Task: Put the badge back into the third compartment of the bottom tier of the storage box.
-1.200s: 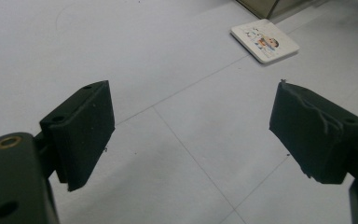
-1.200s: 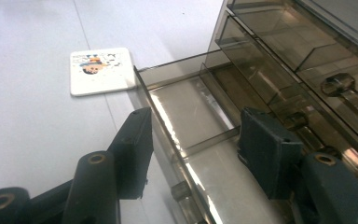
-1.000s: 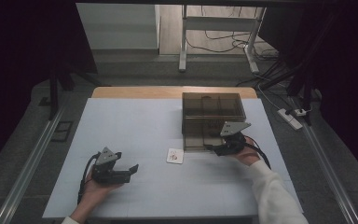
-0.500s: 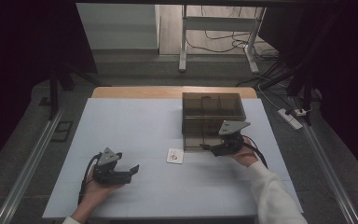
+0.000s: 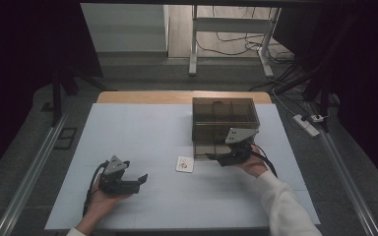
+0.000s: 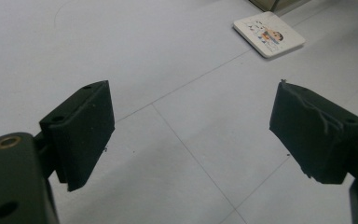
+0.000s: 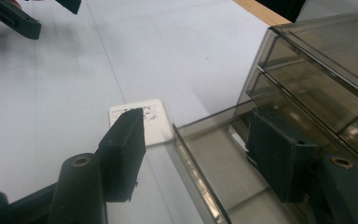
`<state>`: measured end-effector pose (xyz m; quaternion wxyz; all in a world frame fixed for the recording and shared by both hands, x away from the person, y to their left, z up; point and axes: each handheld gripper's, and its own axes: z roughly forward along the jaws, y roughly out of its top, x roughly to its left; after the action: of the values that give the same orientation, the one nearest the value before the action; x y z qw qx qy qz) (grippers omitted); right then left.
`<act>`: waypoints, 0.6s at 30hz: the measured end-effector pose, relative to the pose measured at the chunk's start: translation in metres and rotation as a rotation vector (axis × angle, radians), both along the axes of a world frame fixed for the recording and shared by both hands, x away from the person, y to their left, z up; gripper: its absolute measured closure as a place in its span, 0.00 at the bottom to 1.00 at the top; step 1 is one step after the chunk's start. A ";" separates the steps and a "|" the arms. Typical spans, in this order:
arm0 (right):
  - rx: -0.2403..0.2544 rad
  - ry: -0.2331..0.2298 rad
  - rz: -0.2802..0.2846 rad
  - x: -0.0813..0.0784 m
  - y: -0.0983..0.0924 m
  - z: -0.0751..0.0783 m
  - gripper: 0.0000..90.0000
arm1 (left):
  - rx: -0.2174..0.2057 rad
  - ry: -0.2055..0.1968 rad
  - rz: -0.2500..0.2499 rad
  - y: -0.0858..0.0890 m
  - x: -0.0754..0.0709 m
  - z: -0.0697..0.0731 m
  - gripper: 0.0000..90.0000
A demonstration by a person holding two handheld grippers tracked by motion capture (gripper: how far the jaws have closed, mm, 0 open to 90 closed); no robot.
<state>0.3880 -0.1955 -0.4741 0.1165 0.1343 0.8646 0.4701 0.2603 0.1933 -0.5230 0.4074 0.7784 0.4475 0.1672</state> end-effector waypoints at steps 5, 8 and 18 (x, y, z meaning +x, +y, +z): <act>-0.009 0.008 0.013 -0.002 0.005 -0.001 0.40 | -0.001 -0.001 0.000 0.000 0.000 0.000 0.16; -0.009 0.015 0.018 -0.002 0.007 -0.002 0.40 | -0.003 0.000 0.002 0.001 0.000 0.000 0.16; -0.013 0.013 0.033 -0.004 0.017 -0.002 0.40 | -0.005 0.002 0.003 0.001 0.000 0.000 0.16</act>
<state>0.3843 -0.1788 -0.4759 0.1039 0.1225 0.8703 0.4656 0.2607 0.1944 -0.5230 0.4085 0.7769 0.4496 0.1658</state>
